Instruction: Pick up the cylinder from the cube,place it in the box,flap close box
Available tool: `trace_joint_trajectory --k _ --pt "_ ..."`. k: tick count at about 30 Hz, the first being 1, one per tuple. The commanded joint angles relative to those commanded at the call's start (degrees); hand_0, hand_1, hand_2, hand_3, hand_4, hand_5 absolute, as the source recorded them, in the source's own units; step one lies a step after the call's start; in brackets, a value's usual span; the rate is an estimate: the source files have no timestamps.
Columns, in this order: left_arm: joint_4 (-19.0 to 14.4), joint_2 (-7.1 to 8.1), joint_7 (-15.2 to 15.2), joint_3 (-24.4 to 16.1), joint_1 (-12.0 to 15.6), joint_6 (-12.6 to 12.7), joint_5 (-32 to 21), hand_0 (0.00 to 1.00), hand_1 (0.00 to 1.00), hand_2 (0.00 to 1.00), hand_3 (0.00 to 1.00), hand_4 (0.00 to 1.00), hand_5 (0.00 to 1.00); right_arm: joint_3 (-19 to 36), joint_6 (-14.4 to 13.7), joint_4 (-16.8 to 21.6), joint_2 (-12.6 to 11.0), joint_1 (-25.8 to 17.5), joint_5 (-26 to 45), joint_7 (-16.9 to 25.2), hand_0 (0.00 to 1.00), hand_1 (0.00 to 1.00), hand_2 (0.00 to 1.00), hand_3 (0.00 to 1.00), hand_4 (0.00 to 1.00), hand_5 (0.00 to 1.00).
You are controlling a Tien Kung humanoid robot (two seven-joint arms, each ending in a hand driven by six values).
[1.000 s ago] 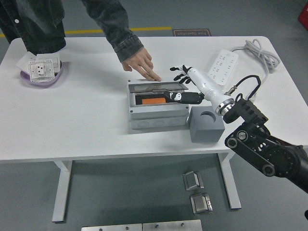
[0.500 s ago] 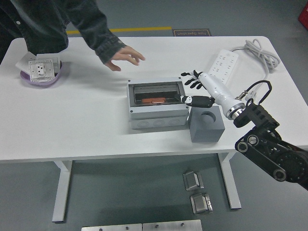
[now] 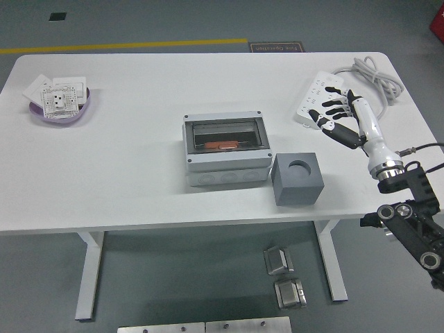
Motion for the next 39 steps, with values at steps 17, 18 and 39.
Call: trace_joint_trajectory --k 17,18,39 --pt "0.0 0.06 -0.13 0.72 0.17 0.14 -0.73 0.624 0.572 0.547 0.582 0.395 0.116 5.82 0.32 0.12 5.0 -6.53 15.25 11.57 0.779 0.743 0.75 0.808 0.949 0.584" --pt "0.0 0.01 -0.13 1.01 0.16 0.16 -1.03 0.625 0.572 0.546 0.582 0.396 0.117 6.04 0.28 0.27 5.09 -6.63 15.17 11.68 0.801 0.755 0.758 0.806 0.938 0.579" --pt "0.0 0.27 -0.48 1.13 -0.3 0.12 -1.0 0.626 0.57 0.544 0.58 0.398 0.109 8.86 -0.51 2.6 4.88 -7.4 11.8 11.54 0.808 0.759 0.757 0.804 0.95 0.589"
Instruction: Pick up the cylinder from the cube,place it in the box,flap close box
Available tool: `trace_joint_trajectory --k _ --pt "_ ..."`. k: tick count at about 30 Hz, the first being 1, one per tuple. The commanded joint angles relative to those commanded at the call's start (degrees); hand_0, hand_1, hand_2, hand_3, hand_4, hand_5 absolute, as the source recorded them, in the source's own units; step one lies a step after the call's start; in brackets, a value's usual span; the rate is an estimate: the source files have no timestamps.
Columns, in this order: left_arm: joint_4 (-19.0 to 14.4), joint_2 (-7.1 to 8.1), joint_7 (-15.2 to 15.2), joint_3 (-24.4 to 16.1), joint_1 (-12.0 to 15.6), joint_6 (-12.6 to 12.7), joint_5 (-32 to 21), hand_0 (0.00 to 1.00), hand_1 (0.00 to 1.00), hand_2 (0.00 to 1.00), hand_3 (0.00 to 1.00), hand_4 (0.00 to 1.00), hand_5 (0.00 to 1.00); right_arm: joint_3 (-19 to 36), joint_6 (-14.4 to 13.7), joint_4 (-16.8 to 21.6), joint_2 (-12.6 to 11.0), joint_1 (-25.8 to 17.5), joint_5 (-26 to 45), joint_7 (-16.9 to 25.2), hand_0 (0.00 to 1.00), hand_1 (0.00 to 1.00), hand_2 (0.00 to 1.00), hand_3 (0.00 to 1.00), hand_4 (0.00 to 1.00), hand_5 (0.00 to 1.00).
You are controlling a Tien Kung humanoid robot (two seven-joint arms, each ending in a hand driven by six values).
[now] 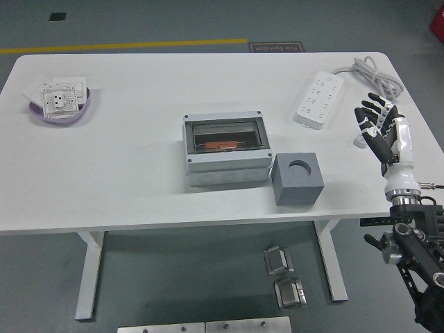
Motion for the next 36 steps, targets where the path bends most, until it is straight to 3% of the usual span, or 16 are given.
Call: trace_joint_trajectory --k 14,21,36 --pt "0.0 0.33 0.1 0.59 -0.13 0.21 -0.99 0.626 0.568 0.543 0.58 0.392 0.099 1.58 -0.62 0.28 0.65 -0.47 -0.77 0.1 0.808 0.758 0.756 0.813 0.984 0.616" --pt "0.0 0.45 0.42 -1.4 -0.11 -0.01 1.8 0.627 0.567 0.543 0.579 0.391 0.095 1.64 -0.56 0.18 0.62 -0.57 -0.6 0.39 0.805 0.755 0.754 0.812 0.986 0.614" --pt "0.0 0.47 0.33 -4.21 0.16 0.07 3.5 0.627 0.568 0.543 0.579 0.39 0.094 -0.86 2.1 -0.91 0.56 0.23 5.13 2.11 0.808 0.754 0.754 0.81 0.988 0.615"
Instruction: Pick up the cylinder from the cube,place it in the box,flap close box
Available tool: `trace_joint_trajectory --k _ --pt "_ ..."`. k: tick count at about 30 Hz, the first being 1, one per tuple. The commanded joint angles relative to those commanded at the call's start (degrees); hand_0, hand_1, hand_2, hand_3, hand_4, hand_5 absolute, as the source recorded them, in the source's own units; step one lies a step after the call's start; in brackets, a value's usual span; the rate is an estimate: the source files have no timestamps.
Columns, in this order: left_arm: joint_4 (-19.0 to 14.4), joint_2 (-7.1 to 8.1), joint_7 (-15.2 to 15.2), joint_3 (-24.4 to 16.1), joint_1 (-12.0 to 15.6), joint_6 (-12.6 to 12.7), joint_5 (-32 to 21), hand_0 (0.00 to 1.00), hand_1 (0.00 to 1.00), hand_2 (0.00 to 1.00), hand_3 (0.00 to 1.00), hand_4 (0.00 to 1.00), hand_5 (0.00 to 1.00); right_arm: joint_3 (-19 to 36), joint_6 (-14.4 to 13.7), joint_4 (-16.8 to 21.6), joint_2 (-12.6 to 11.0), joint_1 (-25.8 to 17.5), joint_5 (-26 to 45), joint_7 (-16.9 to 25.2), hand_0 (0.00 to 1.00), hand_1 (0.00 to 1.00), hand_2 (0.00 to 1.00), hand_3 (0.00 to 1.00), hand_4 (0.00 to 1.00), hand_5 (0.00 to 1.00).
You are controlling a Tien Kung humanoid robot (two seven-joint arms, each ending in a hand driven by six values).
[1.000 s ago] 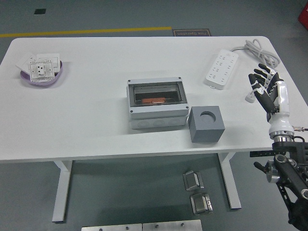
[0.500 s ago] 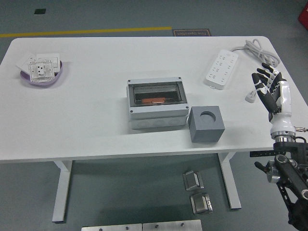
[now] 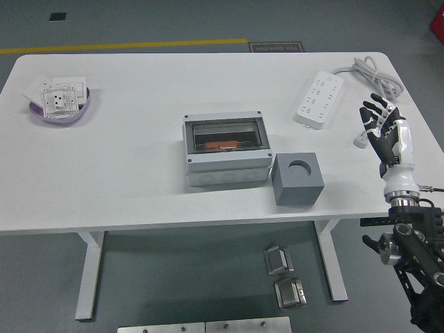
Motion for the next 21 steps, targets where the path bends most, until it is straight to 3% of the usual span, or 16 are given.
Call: trace_joint_trajectory --k 7,15,16,21 --pt "0.0 0.71 -0.86 4.04 -0.83 1.36 -7.24 0.627 0.568 0.543 0.579 0.39 0.095 -1.81 1.15 -0.14 -0.24 0.62 2.74 0.66 0.806 0.753 0.754 0.809 0.991 0.617" --pt "0.0 1.3 -1.05 4.67 -0.86 1.86 -10.45 0.627 0.568 0.544 0.58 0.391 0.091 -3.17 1.59 0.14 -0.52 1.45 3.16 0.37 0.799 0.749 0.754 0.804 0.994 0.644" --pt "0.0 1.37 -1.14 4.86 -0.85 1.97 -11.11 0.627 0.568 0.544 0.579 0.392 0.093 -3.18 1.67 0.19 -0.49 1.49 3.17 0.27 0.8 0.748 0.752 0.801 0.997 0.696" --pt "0.0 1.32 -2.01 5.79 -0.68 2.78 -16.05 0.627 0.568 0.544 0.579 0.392 0.093 -2.89 2.15 0.97 -0.31 1.45 3.14 -0.63 0.8 0.748 0.752 0.801 0.997 0.696"
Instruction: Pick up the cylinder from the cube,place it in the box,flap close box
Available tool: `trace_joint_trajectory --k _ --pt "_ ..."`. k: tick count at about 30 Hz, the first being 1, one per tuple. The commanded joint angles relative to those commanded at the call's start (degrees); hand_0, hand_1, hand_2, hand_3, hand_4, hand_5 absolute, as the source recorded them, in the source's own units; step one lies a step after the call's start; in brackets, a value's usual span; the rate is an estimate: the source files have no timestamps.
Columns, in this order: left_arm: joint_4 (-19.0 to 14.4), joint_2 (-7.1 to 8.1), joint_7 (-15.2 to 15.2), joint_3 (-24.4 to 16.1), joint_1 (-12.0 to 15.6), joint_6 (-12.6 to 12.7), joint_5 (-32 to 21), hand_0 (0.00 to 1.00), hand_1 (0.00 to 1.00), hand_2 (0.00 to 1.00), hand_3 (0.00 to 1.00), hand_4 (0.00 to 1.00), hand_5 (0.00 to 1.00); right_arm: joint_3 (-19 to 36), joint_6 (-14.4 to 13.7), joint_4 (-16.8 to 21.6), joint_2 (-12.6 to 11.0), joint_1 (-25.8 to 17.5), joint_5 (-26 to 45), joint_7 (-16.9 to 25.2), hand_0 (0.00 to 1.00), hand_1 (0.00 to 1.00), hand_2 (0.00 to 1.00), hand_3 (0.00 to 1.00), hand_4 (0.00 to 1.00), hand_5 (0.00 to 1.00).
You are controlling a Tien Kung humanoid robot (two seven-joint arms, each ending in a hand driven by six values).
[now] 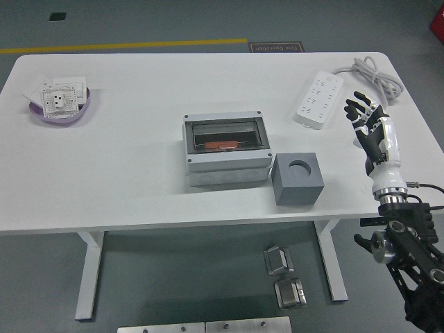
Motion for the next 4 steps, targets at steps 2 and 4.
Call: trace_joint_trajectory --k 2,4 --pt "0.0 0.01 -0.28 0.37 0.01 0.23 -1.57 0.626 0.568 0.545 0.58 0.393 0.092 0.09 0.15 0.41 0.01 -0.04 -0.12 -0.5 0.798 0.746 0.752 0.776 0.978 0.771" --pt "0.0 0.03 -0.41 0.52 0.01 0.33 -2.3 0.626 0.568 0.545 0.58 0.393 0.092 0.18 0.16 0.76 0.0 -0.04 -0.27 -0.97 0.798 0.746 0.752 0.776 0.978 0.771"
